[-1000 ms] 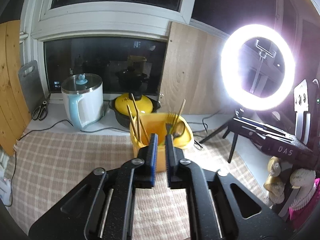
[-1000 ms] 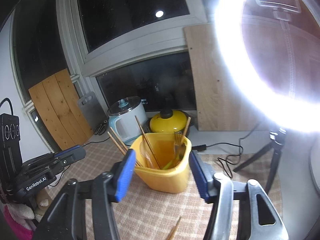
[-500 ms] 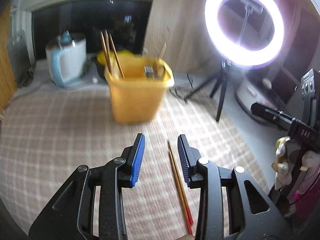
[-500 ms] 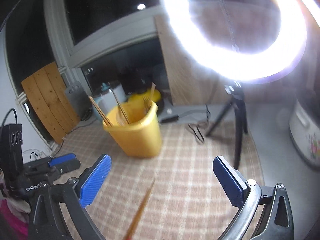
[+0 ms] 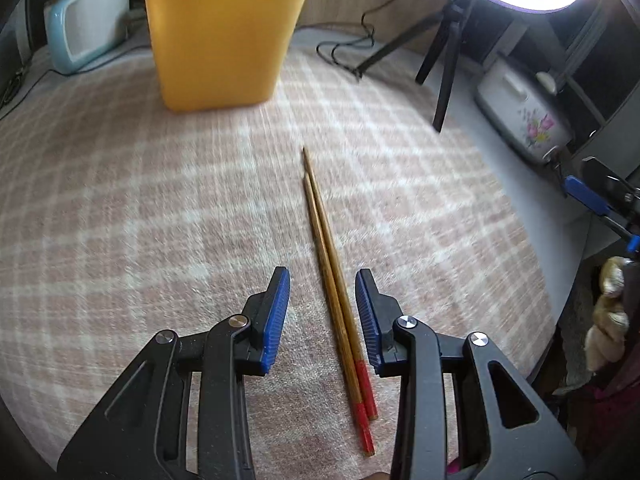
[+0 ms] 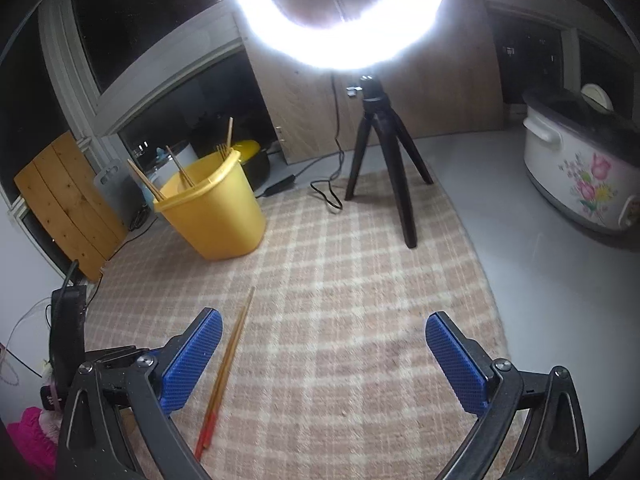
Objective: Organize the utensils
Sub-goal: 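Withdraw both open tools back to the remaining red-tipped chopsticks, then close the left tool on a red-tipped chopstick while the right tool approaches another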
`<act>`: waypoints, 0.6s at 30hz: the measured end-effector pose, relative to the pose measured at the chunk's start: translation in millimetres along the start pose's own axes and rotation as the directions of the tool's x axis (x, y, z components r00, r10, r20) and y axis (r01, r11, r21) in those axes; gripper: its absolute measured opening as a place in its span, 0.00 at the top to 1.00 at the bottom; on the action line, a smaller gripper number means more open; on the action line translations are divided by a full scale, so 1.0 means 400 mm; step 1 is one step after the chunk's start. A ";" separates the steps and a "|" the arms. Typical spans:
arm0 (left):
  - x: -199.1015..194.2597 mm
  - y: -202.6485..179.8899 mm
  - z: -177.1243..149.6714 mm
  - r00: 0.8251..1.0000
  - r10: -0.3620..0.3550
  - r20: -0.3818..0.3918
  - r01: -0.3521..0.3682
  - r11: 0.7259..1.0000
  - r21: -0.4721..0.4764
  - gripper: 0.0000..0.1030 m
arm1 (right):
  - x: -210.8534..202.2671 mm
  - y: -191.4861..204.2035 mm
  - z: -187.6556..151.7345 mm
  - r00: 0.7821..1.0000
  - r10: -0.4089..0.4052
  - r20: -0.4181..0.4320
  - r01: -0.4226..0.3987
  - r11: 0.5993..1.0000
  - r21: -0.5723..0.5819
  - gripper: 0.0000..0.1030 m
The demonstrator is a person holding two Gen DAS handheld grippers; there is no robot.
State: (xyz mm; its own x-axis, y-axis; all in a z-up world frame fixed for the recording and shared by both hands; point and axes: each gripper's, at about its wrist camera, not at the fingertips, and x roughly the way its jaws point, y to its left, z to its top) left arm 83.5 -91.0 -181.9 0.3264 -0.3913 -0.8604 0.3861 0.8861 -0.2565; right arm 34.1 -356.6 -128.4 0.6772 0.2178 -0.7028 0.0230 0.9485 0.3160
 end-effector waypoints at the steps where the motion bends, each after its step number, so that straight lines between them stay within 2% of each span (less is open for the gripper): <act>1: 0.008 -0.001 0.000 1.000 0.008 -0.005 -0.008 1.000 0.006 0.67 | 0.000 -0.007 -0.004 1.000 -0.002 -0.003 0.002 1.000 0.009 0.00; 7: 0.045 -0.011 -0.010 0.999 0.044 -0.020 -0.043 0.998 0.036 0.68 | 0.005 -0.055 -0.025 1.000 -0.009 -0.019 0.011 0.997 0.077 0.06; 10: 0.059 -0.013 -0.011 0.997 0.069 -0.033 -0.067 0.996 0.057 0.77 | 0.011 -0.066 -0.031 1.000 -0.005 -0.029 0.008 0.995 0.097 0.08; 18: 0.076 -0.015 -0.010 0.996 0.073 -0.046 -0.069 0.995 0.075 0.77 | 0.018 -0.069 -0.034 0.999 0.003 -0.036 0.001 0.994 0.109 0.10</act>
State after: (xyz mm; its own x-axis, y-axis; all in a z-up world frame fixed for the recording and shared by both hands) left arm 87.7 -107.4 -208.4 0.3136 -0.3141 -0.8961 0.4259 0.8900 -0.1629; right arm 28.5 -378.2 -151.0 0.6504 0.2288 -0.7243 0.1037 0.9179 0.3831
